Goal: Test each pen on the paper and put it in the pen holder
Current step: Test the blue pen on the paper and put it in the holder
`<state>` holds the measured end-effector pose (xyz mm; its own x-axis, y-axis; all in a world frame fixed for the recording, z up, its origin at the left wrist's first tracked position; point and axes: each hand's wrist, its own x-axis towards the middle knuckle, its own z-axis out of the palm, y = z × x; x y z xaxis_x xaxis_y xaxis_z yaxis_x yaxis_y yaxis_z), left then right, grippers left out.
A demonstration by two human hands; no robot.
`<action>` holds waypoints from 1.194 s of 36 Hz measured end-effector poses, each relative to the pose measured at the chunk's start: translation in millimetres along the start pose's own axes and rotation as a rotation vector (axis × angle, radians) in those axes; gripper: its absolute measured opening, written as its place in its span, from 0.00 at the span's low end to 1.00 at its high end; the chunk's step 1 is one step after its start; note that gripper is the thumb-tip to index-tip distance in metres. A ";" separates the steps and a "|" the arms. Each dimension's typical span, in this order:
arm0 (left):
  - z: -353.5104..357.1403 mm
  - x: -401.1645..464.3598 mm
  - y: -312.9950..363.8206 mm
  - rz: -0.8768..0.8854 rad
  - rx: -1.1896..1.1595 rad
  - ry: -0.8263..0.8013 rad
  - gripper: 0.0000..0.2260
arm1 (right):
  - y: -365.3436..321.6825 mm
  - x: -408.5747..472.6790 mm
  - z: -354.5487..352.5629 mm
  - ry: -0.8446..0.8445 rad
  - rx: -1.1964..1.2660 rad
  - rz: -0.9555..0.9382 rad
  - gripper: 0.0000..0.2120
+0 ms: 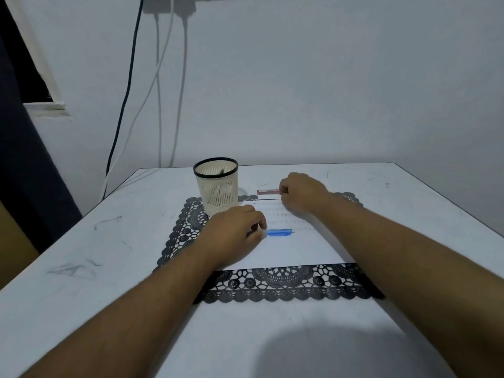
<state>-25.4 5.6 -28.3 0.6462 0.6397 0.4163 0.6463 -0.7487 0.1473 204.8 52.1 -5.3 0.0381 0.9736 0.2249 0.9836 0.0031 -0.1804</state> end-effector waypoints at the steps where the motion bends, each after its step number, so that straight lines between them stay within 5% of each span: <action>1: -0.7 -0.2 -0.8 -0.002 -0.012 0.002 0.06 | -0.3 2.7 0.8 -0.008 -0.015 -0.010 0.08; 10: -3.6 -2.6 -12.7 -0.046 -0.071 0.010 0.09 | 5.1 26.7 7.6 -0.060 0.041 -0.056 0.01; 19: -3.2 -1.7 -12.1 -0.066 -0.078 -0.003 0.09 | 22.0 37.7 13.0 0.055 0.104 -0.068 0.05; 27: -5.1 -5.1 -7.2 -0.045 -0.029 0.003 0.09 | 16.5 44.6 10.3 -0.045 -0.063 -0.077 0.14; 36: -7.1 -6.5 -10.4 -0.056 -0.025 0.010 0.07 | 7.4 49.6 6.1 -0.065 -0.017 -0.082 0.12; 43: -7.5 -6.4 -9.0 -0.003 -0.032 0.048 0.06 | 16.4 41.5 3.2 0.079 0.087 -0.045 0.07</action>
<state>-38.4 6.9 -25.5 0.6232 0.6335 0.4585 0.6344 -0.7524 0.1774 221.9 93.3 -2.0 0.0119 0.9510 0.3090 0.9658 0.0690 -0.2498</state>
